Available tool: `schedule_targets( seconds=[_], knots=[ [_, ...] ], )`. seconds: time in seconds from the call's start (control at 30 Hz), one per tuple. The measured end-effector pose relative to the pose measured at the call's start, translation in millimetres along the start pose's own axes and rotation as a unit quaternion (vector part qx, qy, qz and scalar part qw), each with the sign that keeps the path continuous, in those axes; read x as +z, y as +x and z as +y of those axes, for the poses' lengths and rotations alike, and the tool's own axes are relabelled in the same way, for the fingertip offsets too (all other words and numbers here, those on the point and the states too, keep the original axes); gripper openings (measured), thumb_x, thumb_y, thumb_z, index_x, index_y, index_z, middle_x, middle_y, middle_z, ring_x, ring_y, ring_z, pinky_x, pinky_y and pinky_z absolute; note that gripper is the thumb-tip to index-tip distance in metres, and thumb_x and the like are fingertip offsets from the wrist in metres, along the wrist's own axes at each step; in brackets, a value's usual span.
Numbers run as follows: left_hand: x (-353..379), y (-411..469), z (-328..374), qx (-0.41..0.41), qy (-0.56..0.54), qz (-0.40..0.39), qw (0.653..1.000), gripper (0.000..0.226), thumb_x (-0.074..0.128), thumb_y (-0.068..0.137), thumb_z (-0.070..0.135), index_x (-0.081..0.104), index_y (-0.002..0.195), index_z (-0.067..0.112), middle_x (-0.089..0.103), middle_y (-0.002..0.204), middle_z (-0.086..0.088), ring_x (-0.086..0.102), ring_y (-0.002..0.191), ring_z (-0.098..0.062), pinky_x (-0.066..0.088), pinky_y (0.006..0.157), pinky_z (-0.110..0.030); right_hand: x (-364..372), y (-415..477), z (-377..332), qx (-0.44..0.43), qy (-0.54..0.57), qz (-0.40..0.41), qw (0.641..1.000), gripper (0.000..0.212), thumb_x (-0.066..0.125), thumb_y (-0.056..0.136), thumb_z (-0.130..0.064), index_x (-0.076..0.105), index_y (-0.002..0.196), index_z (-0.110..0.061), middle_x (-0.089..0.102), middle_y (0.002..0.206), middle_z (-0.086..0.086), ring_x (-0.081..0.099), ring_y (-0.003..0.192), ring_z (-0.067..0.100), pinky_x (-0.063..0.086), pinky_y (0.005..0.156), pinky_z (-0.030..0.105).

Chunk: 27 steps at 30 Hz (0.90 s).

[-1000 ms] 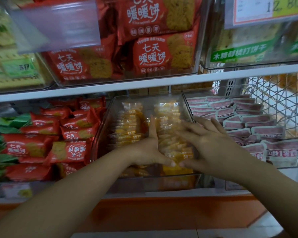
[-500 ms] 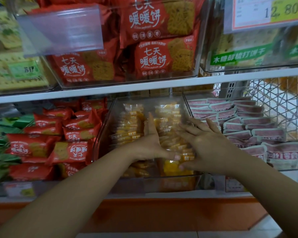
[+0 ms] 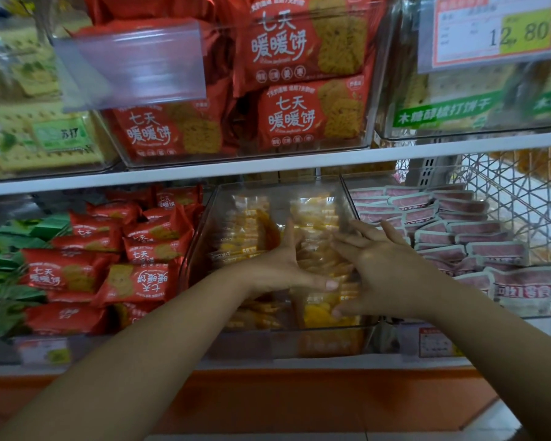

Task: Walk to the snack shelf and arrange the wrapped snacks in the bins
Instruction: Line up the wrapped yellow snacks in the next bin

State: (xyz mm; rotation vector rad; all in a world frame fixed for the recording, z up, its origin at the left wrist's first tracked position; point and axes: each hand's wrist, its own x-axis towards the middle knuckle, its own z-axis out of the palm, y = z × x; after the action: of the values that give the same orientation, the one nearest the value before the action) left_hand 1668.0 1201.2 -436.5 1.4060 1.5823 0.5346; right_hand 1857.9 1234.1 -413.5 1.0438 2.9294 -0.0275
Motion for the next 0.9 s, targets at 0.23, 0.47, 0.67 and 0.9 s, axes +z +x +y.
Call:
schedule_targets(
  seconds=[0.23,0.47,0.67,0.9],
  knots=[
    [-28,-12,23,0.029,0.002,0.102,0.994,0.087,0.070,0.082,0.030,0.017,0.150,0.017,0.031,0.151,0.001,0.034,0.136,-0.017,0.031,0.111,-0.029,0,-3,2,-0.009,0.004,0.001,1.000,0.105,0.056,0.067,-0.075,0.010,0.149,-0.028,0.007,0.157,-0.013,-0.013,0.143,0.012,-0.010,0.114,0.049],
    [-47,19,13,0.033,0.429,0.230,0.873,0.029,0.053,0.094,0.026,0.058,0.122,0.021,0.057,0.129,-0.004,0.052,0.116,-0.021,0.043,0.092,-0.033,0,-2,3,-0.010,0.004,0.000,1.000,0.104,0.055,0.068,-0.075,0.009,0.149,-0.028,0.004,0.157,-0.014,-0.015,0.143,0.011,-0.011,0.114,0.049],
    [-45,36,11,0.078,0.427,0.257,0.863,0.018,0.051,0.094,0.020,0.067,0.101,0.020,0.065,0.106,-0.001,0.059,0.098,-0.018,0.036,0.072,-0.025,0,-3,4,-0.011,0.006,-0.001,1.000,0.106,0.056,0.067,-0.075,0.008,0.149,-0.029,0.004,0.156,-0.016,-0.016,0.142,0.010,-0.013,0.113,0.046],
    [-47,38,20,0.129,0.311,0.316,0.887,0.015,0.052,0.094,0.014,0.067,0.097,0.011,0.067,0.098,-0.003,0.054,0.085,-0.013,0.029,0.067,-0.021,0,-2,4,-0.013,0.011,0.000,1.000,0.105,0.056,0.067,-0.075,0.009,0.149,-0.028,0.005,0.156,-0.015,-0.017,0.142,0.010,-0.011,0.114,0.047]
  ],
)
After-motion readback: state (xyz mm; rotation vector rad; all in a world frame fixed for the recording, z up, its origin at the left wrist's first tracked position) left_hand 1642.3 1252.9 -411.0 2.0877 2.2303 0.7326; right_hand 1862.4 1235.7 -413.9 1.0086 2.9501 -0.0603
